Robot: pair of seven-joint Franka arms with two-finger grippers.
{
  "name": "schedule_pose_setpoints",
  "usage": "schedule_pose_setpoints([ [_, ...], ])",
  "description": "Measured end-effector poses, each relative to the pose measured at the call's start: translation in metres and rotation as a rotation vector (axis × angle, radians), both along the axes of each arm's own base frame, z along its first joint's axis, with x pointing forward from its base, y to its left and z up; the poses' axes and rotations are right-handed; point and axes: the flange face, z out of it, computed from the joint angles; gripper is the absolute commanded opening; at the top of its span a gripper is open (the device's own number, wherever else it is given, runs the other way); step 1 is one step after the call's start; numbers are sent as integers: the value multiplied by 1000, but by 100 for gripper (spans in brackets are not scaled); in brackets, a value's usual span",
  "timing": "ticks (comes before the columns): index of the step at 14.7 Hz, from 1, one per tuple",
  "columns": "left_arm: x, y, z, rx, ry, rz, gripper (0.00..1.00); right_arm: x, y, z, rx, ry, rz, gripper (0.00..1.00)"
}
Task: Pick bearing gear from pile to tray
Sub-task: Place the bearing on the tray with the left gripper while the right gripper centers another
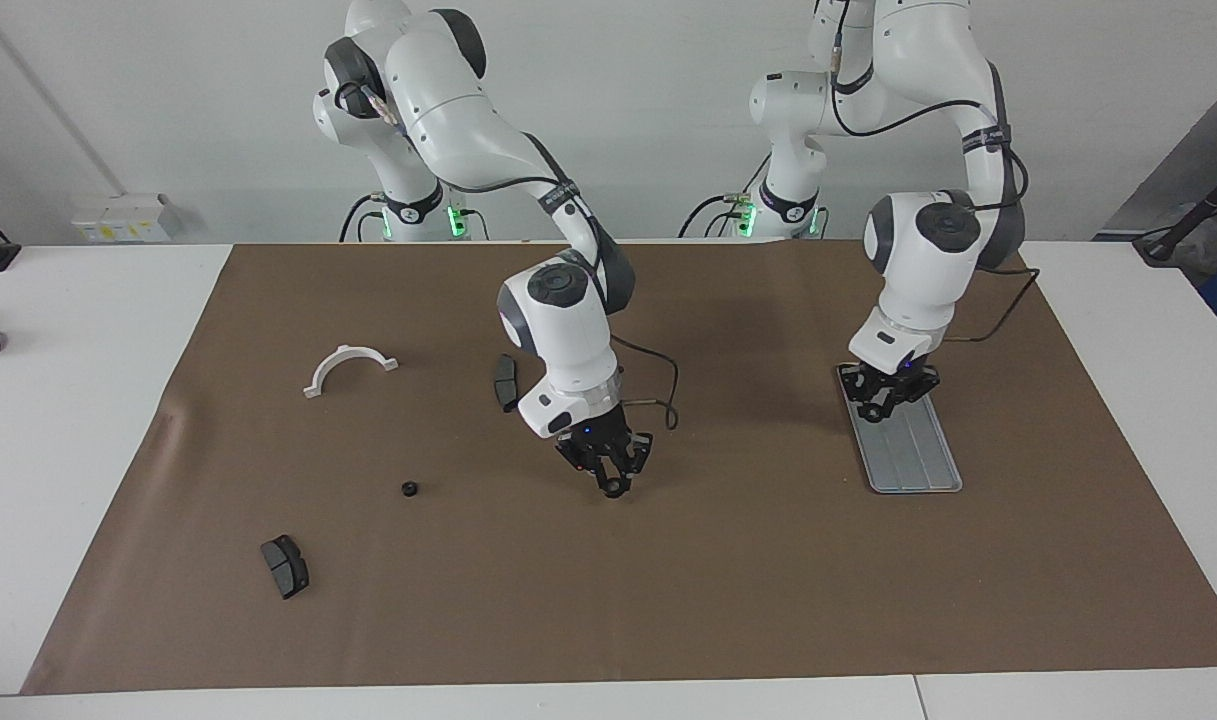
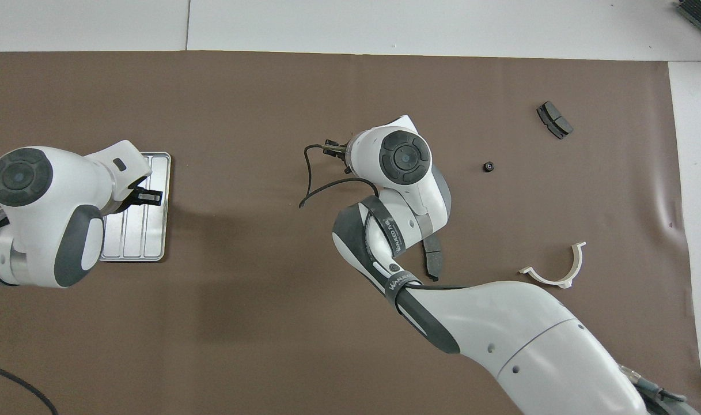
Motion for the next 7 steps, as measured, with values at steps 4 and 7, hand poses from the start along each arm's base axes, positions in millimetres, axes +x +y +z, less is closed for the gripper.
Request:
schedule_pose_setpoints([
  [4,-8,56,-13,-18,19,58,0,-3,5,-6,-3,4,7,100],
  [7,-16,57,-24,-75,15,108,0,4,-12,10,-48,5,-1,100],
])
